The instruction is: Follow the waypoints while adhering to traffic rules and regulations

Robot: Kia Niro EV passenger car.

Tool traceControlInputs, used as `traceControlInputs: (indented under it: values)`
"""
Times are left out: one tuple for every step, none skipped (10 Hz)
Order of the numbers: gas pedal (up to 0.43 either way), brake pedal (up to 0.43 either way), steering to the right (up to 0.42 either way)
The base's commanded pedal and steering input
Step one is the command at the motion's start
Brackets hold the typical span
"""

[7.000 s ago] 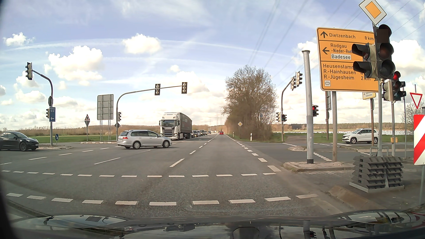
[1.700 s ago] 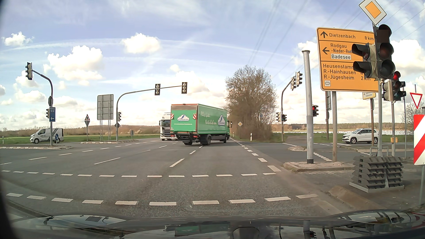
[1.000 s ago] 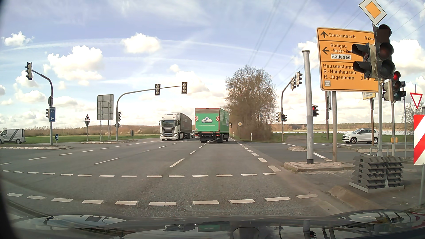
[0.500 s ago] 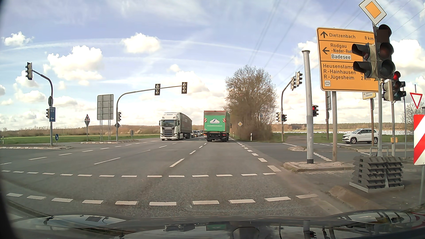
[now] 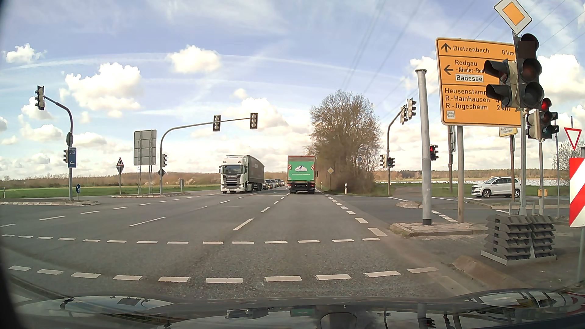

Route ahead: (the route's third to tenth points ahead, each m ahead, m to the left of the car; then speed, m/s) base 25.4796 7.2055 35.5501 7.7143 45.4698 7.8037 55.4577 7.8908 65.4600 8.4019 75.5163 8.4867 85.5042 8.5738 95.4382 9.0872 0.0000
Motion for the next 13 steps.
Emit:
traceControlInputs:
  values:
    - [0.0, 0.311, -0.004]
    - [0.0, 0.311, -0.004]
    - [0.0, 0.311, -0.004]
    - [0.0, 0.311, -0.004]
    - [0.0, 0.311, -0.004]
    - [0.0, 0.311, -0.004]
    - [0.0, 0.311, -0.004]
    - [0.0, 0.311, -0.004]
    - [0.0, 0.311, -0.004]
    - [0.0, 0.311, -0.004]
    - [0.0, 0.311, -0.004]
    - [0.0, 0.311, -0.004]
    - [0.0, 0.311, -0.004]
